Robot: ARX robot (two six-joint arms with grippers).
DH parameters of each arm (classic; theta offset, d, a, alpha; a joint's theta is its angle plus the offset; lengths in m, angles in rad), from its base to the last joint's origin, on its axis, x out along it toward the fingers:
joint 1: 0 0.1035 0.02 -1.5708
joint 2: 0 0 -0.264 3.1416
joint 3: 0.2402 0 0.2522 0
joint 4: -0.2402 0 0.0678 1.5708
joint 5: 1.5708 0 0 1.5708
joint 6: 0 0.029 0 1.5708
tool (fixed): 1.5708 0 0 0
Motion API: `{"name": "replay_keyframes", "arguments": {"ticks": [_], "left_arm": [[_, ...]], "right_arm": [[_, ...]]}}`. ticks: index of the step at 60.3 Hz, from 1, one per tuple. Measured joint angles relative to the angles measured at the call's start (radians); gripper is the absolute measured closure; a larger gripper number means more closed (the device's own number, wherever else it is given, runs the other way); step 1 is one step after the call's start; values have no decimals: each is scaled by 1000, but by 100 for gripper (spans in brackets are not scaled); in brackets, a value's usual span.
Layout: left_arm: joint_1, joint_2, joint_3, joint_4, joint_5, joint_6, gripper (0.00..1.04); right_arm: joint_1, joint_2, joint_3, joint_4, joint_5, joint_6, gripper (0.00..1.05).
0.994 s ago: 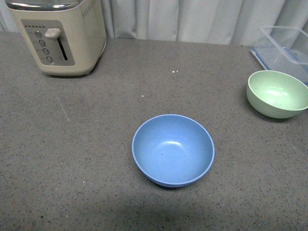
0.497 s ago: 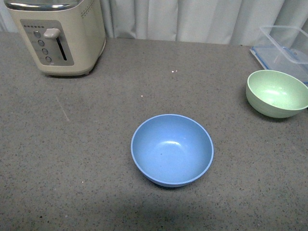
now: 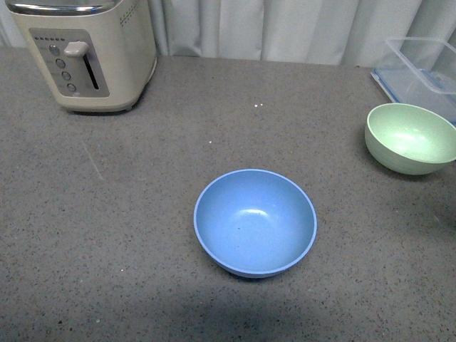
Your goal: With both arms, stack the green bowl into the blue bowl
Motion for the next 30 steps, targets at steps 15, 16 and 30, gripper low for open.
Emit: {"name": "replay_keyframes", "arguments": {"ticks": [15, 16, 30], "left_arm": [[0, 0, 0, 0, 0, 2, 18], [0, 0, 0, 0, 0, 2, 21], [0, 0, 0, 0, 0, 2, 5]], "right_arm": [[50, 199, 191, -134, -54, -118, 9], [53, 214, 206, -148, -60, -129, 9], [75, 389, 369, -306, -101, -277, 9]]}}
